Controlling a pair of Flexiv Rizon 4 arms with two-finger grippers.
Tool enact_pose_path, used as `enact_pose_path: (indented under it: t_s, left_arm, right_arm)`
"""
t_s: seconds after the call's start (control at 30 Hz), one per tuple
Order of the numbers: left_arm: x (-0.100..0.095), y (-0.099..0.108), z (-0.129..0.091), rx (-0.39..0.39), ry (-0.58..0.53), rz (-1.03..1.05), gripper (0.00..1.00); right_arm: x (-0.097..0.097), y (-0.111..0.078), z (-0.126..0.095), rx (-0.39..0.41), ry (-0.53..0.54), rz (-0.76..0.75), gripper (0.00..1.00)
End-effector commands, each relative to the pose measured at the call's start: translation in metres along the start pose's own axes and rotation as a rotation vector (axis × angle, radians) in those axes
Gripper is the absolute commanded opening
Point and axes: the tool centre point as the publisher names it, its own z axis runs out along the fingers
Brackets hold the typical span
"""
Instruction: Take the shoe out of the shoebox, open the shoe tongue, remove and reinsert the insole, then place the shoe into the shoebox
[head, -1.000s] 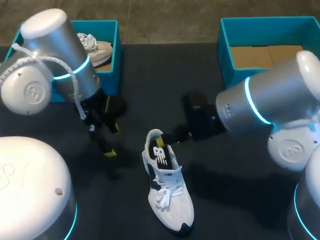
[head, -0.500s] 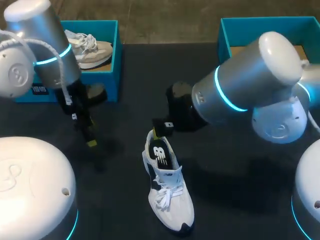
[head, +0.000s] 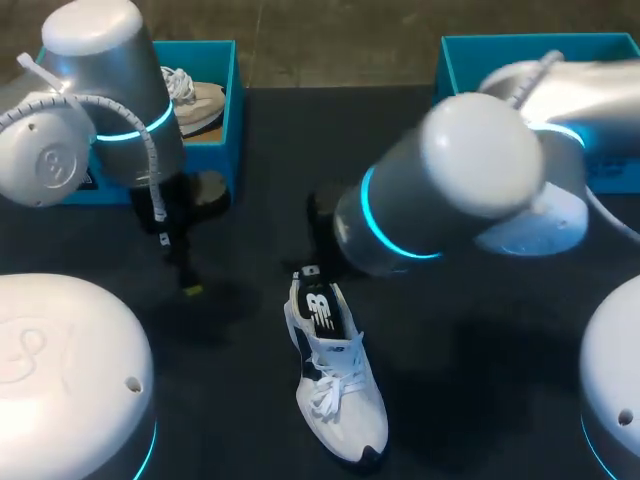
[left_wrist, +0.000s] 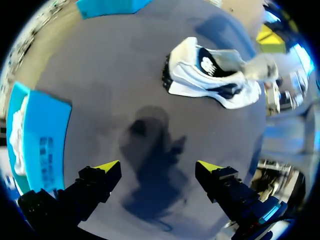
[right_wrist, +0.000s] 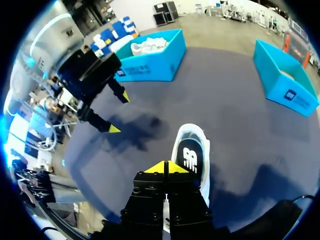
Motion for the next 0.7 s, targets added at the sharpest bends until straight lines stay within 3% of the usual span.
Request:
enact_pose_path:
  t_s: [0.03,0.4,0.53,0.7]
  left_arm:
    - [-0.010,0.018,-0.013,0.067,0.049,0.284,1.00]
    - [-0.037,0.038,-0.036,0.127,0.056,0.665,1.00]
    - [-0.050,0.046,-0.040,0.162,0.083,0.723,1.00]
    - [-0.050,0.046,-0.040,0.162,0.083,0.723,1.00]
  right_arm:
    - [0.010,0.007,0.016,0.053,-0.221,-0.019,0.00]
    - [0.004,0.005,0.032,0.075,-0.244,0.013,0.00]
    - [0.000,0.001,0.038,0.059,-0.265,0.034,0.00]
    - [-0.008,-0.007,0.042,0.038,-0.292,0.072,0.00]
